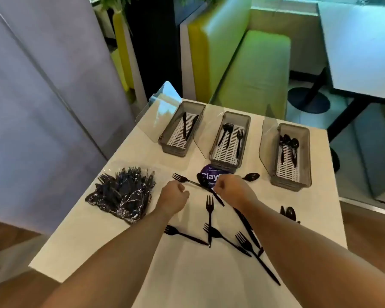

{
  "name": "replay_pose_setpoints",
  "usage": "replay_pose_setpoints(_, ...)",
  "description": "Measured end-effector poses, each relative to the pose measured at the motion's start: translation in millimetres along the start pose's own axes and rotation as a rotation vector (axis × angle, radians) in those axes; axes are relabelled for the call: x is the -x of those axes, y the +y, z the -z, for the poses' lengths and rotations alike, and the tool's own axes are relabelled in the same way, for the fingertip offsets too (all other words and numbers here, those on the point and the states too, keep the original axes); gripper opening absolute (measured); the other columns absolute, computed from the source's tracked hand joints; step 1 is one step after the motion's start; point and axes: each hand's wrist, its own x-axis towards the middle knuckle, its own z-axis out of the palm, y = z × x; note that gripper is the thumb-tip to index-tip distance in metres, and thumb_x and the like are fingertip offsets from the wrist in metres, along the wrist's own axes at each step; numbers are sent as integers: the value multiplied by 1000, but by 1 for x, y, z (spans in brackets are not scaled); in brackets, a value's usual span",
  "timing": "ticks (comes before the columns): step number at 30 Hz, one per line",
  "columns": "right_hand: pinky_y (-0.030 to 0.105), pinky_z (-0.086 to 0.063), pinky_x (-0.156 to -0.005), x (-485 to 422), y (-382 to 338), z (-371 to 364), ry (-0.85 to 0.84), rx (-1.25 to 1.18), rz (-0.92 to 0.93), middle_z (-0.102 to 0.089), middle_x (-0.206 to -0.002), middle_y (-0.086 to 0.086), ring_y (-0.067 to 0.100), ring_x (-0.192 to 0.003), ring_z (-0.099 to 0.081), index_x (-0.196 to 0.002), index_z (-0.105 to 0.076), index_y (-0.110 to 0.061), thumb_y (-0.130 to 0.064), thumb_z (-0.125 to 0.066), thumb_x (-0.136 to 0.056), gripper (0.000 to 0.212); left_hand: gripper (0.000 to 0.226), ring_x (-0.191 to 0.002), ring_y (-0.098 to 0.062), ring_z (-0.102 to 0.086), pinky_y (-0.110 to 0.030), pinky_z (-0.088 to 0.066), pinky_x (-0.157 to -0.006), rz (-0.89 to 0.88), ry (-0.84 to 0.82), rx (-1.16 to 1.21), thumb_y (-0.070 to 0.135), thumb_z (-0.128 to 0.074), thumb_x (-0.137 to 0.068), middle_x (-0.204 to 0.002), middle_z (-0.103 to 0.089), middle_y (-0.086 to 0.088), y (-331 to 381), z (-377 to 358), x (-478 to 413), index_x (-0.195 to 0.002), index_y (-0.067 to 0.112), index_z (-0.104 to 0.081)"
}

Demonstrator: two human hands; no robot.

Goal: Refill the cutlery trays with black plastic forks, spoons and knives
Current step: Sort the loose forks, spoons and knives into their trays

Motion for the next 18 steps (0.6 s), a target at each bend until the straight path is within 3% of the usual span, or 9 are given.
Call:
replay_pose_setpoints(2, 36, -54, -70, -9, -2, -4, -20, -9, -19, -69, -90, 4, 20, -82, -63, -91, -67, -15, -23, -56, -95, 13, 7, -79, -30, -73, -41, -61, -78, 74, 47, 150, 19, -67, -84, -83, -72, -8, -3, -3, -10, -84, 12, -65)
replay_pose_setpoints(5, 34, -53, -73, -22, -7, -10, -42, 30, -37, -68, -94, 4, 21, -87, -63, -91, -67, -13, -24, -59, -95, 14, 22, -67, -32, -74, -51, -63, -70, 185, 94, 333, 24, -74, -84, -64, -71, -10, -4, -6, -27, -70, 9, -64)
replay_pose_setpoints(10, 34, -56, -75, -29, -8, -22, -106, 161, -71, -67, -98, 5, 24, -90, -64, -105, -67, -13, -23, -64, -93, 16, 58, -62, -27, -74, -45, -63, -64, 264, 198, 226, 71, -70, -56, -68, -74, -2, -12, -22, -67, -78, 17, -66)
replay_pose_setpoints(12, 32, -54, -80, -31, -5, -28, -122, 157, -94, -67, -110, 7, 25, -99, -64, -117, -65, -13, -18, -65, -93, 25, 53, -58, -25, -73, -42, -63, -63, 260, 209, 209, 67, -73, -58, -65, -73, 0, 6, -20, -62, -76, 17, -67)
replay_pose_setpoints(15, 33, -53, -88, -33, -3, -34, -99, 144, -125, -66, -118, 9, 27, -108, -63, -125, -62, -12, -11, -63, -93, 31, 29, -46, -20, -70, -42, -64, -60, 268, 166, 231, 40, -79, -71, -55, -70, 0, 26, -17, -51, -76, 14, -68)
replay_pose_setpoints(18, 34, -55, -90, -34, -2, -37, -88, 140, -164, -67, -117, 10, 27, -107, -64, -125, -61, -11, -7, -61, -94, 32, 19, -53, -24, -72, -43, -64, -62, 276, 131, 218, 26, -76, -70, -61, -72, -4, 29, -17, -50, -78, 12, -66)
